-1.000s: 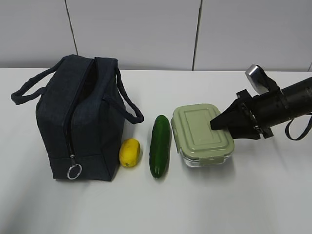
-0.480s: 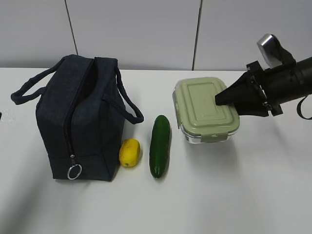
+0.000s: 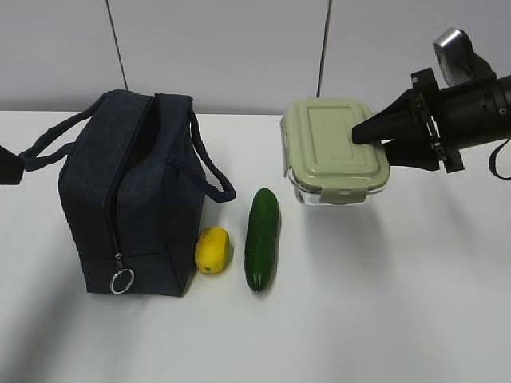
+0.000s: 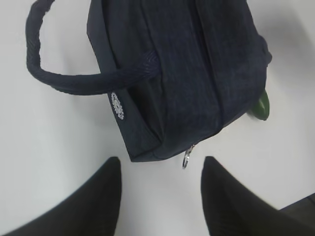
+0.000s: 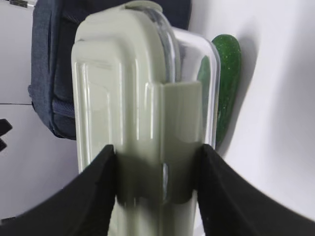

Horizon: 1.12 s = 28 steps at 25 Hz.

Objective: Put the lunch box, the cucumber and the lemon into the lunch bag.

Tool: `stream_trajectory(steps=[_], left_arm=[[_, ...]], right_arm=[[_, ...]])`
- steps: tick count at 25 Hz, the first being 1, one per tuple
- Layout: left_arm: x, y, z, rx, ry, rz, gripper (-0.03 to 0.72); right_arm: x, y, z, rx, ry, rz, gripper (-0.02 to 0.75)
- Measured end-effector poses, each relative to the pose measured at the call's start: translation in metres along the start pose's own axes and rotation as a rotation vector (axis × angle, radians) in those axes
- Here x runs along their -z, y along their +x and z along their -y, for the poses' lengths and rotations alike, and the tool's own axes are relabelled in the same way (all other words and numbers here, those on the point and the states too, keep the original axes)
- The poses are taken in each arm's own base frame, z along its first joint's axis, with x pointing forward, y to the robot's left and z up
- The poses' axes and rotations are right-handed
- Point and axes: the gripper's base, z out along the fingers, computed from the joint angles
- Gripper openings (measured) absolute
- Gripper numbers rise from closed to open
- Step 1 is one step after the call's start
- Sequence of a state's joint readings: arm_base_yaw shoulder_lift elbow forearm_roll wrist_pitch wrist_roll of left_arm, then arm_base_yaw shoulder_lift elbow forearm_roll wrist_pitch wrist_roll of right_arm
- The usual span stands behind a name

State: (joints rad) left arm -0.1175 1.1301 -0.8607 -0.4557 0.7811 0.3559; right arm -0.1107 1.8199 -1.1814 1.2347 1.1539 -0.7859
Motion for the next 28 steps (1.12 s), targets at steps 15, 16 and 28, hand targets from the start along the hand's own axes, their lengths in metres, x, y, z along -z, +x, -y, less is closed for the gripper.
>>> stream_trajectory(steps=[15,16,28], left_arm=[[-0.028,-0.046,-0.002,0.024,0.085,0.039,0.37],[-0.029,-0.052,-0.003,0.017,0.084,0.047,0.378],[-0.092,-0.08,-0.02,0.084,0.126,-0.049,0.375]], right_arm=[[-0.028,0.003,-0.053,0.004,-0.181,0.035,0.361],[-0.031,0.004,-0.056,0.005,-0.195,0.036,0.361],[-0.047,-0.001,-0.094,0.072,-0.293,0.037,0.36]])
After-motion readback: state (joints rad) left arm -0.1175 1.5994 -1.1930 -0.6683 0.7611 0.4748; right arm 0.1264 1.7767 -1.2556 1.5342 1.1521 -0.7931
